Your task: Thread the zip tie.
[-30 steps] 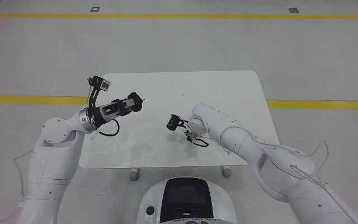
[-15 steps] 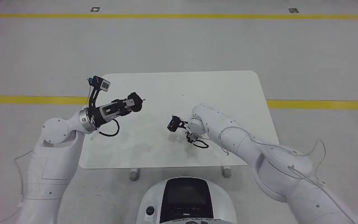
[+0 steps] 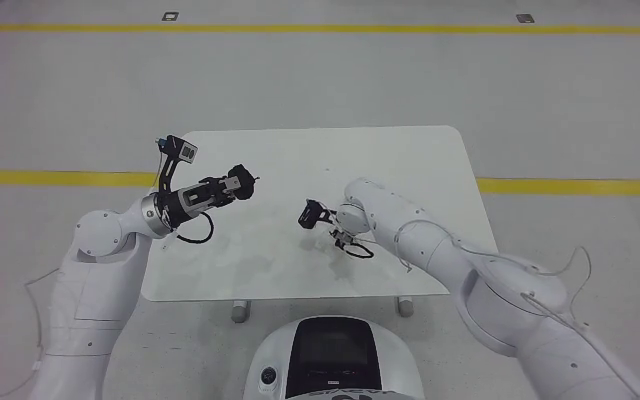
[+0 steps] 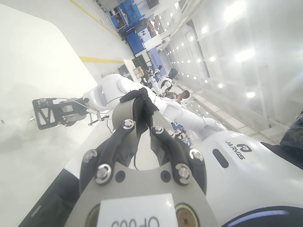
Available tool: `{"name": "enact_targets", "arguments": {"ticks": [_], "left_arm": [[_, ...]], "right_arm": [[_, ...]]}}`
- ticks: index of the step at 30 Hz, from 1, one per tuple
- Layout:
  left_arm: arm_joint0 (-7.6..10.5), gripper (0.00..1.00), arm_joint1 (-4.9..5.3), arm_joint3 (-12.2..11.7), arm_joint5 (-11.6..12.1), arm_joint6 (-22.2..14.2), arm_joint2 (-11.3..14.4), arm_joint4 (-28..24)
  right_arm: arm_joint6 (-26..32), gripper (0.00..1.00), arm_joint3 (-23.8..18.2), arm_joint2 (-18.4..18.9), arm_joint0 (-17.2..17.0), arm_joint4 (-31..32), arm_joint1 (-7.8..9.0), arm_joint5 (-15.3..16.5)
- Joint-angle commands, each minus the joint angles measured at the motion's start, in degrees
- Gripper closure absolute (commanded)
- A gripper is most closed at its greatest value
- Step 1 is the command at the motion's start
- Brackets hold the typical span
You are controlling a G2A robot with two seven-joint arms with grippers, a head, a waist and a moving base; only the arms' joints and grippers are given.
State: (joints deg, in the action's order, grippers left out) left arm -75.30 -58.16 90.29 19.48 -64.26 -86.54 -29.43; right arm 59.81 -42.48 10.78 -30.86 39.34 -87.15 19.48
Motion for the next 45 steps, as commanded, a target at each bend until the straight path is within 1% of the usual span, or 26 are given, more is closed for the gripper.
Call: {"name": "enact_targets", "arguments": {"ticks": [1,6,9,16,18,19,20,29,30,31,33,35,36,37,39,40,42,43,44,45], "left_arm": [[0.00,1.00,0.00,0.00,0.00,0.00,0.00,0.00],[0.00,1.00,0.00,0.00,0.00,0.00,0.00,0.00],[0.00,1.00,0.00,0.00,0.00,0.00,0.00,0.00],[0.00,1.00,0.00,0.00,0.00,0.00,0.00,0.00],[0.00,1.00,0.00,0.00,0.00,0.00,0.00,0.00],[0.00,1.00,0.00,0.00,0.00,0.00,0.00,0.00],[0.00,1.00,0.00,0.00,0.00,0.00,0.00,0.00],[0.00,1.00,0.00,0.00,0.00,0.00,0.00,0.00],[0.00,1.00,0.00,0.00,0.00,0.00,0.00,0.00],[0.00,1.00,0.00,0.00,0.00,0.00,0.00,0.00],[0.00,1.00,0.00,0.00,0.00,0.00,0.00,0.00],[0.00,1.00,0.00,0.00,0.00,0.00,0.00,0.00],[0.00,1.00,0.00,0.00,0.00,0.00,0.00,0.00],[0.00,1.00,0.00,0.00,0.00,0.00,0.00,0.00],[0.00,1.00,0.00,0.00,0.00,0.00,0.00,0.00],[0.00,1.00,0.00,0.00,0.00,0.00,0.00,0.00],[0.00,1.00,0.00,0.00,0.00,0.00,0.00,0.00],[0.00,1.00,0.00,0.00,0.00,0.00,0.00,0.00],[0.00,1.00,0.00,0.00,0.00,0.00,0.00,0.00],[0.00,1.00,0.00,0.00,0.00,0.00,0.00,0.00]], "right_arm": [[0.14,1.00,-0.61,0.41,0.03,-0.05,0.36,0.00],[-0.45,1.00,-2.43,3.17,0.37,-2.04,1.97,0.00],[-0.96,1.00,-4.22,5.35,0.19,-3.47,3.62,0.00],[-2.08,1.00,-10.44,11.52,-1.95,-6.88,8.65,0.00],[-3.47,1.00,-12.68,14.23,-3.32,-8.57,10.33,0.00],[-4.98,1.00,-13.62,15.93,-4.34,-10.62,11.05,0.00],[-5.40,1.00,-13.98,16.47,-4.71,-11.35,11.29,0.00],[-5.40,1.00,-13.98,16.47,-4.71,-11.35,11.29,0.00],[-6.58,1.00,-13.47,16.81,-5.19,-11.01,11.39,-1.25],[-8.00,1.00,-13.53,17.59,-5.53,-11.33,11.53,-2.35],[-11.18,1.00,-13.51,21.18,-6.54,-15.63,12.25,-4.36],[-13.15,1.00,-15.03,24.99,-7.89,-17.00,13.70,-6.15],[-14.13,1.00,-16.58,26.83,-9.01,-17.75,14.42,-6.97],[-15.31,1.00,-19.43,29.51,-10.83,-18.57,15.50,-7.98],[-16.56,1.00,-24.92,33.35,-14.22,-18.57,17.16,-10.14],[-17.97,1.00,-29.34,36.13,-17.04,-18.49,18.22,-12.24],[-19.83,1.00,-35.93,40.00,-21.69,-18.22,19.61,-15.56],[-21.03,1.00,-39.05,41.84,-24.01,-18.12,20.18,-17.16],[-22.98,1.00,-42.83,44.00,-27.10,-17.98,20.78,-19.50],[-24.24,1.00,-45.54,45.33,-29.23,-18.64,21.09,-20.60]]}}
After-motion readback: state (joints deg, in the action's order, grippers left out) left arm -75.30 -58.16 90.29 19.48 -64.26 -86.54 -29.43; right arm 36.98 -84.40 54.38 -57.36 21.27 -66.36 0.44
